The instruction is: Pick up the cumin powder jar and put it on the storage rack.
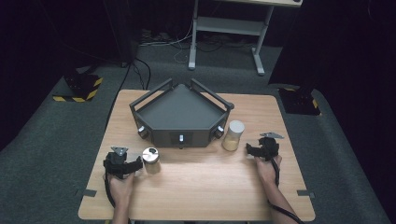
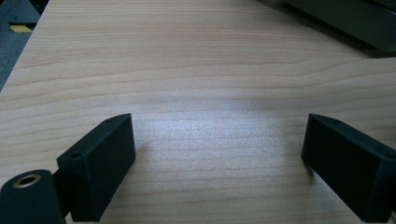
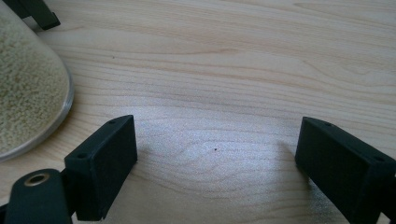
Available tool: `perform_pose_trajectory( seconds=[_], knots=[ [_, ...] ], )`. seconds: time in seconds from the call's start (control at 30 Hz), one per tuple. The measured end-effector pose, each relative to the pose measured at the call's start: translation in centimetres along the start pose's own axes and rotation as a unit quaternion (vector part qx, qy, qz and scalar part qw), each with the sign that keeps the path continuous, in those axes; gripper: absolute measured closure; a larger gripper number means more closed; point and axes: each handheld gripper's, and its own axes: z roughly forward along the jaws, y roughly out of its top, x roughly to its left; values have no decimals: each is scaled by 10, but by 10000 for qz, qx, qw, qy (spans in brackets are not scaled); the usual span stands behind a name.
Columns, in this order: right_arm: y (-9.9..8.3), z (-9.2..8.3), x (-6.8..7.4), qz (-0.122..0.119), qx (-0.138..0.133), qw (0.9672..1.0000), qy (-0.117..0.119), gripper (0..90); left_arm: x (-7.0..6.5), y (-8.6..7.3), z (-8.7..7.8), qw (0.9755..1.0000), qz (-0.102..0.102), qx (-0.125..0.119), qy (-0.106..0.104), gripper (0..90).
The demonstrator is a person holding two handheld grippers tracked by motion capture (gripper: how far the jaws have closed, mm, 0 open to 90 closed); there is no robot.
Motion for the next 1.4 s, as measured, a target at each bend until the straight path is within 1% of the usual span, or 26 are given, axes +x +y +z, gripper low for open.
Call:
perform_pose_trajectory(
  seconds=[0.33, 0.43, 0.5, 0.53, 0.63, 0.7, 0.8, 0.83, 0.93, 1.03, 1.1, 1.17, 1.2, 1.23, 1.27, 1.3, 1.33, 1.4],
  knots=[
    [0, 0, 0, -11, -8, 10000, -1, 120, 0, 0, 0, 10000, 12, 6, -9, 93],
    [0, 0, 0, -2, 0, 10000, -1, 120, 0, 1, 0, 9999, 86, 15, -85, 93],
    [0, 0, 0, -1, 0, 10000, -2, 121, 1, 1, 0, 9999, 96, 20, -94, 92],
    [0, 0, 0, -9, -5, 10000, -2, 121, 2, 1, 0, 9998, 107, 28, -142, 88],
    [0, 0, 0, -10, -3, 10000, -3, 120, 3, 2, 1, 9998, 121, 38, -165, 67],
    [0, 0, 0, -16, -9, 10000, -5, 121, 5, 3, 2, 9996, 155, 70, -232, 54],
    [0, 0, 0, -6, 0, 10000, -5, 120, 5, 3, 2, 9996, 130, 80, -217, 33],
    [0, 0, 1, -14, -7, 10000, -8, 121, 5, 3, 1, 9997, 106, 73, -196, 14],
    [0, 0, 1, -7, -4, 10000, -9, 120, 3, 0, -2, 9998, 162, 68, -102, 4],
    [-1, 0, 1, -14, -9, 10000, -9, 120, 5, -6, -9, 9998, 187, 0, -63, 5],
    [-1, 0, 1, -16, -11, 10000, -8, 120, 6, -6, -11, 9998, 193, -6, -70, 5],
    [-1, 0, 1, -23, -7, 10000, -3, 119, 9, -10, -17, 9997, 186, -57, -116, 5],
    [-1, -1, 1, -19, -3, 10000, -3, 120, 10, -12, -20, 9997, 216, -71, -132, 5],
    [-1, -1, 1, -22, -3, 10000, 0, 120, 12, -15, -25, 9994, 281, -90, -200, 6],
    [-1, -1, 1, -17, -3, 10000, 1, 119, 12, -15, -25, 9994, 281, -90, -200, 6],
    [-1, -1, 1, -27, -5, 10000, 0, 119, 13, -17, -30, 9987, 399, -72, -300, 6],
    [-1, -1, 1, -27, -5, 10000, 0, 119, 13, -17, -30, 9987, 399, -72, -300, 7],
    [-1, -1, 1, -27, -6, 10000, 2, 119, 13, -21, -37, 9974, 558, -64, -451, 9]
  ],
)
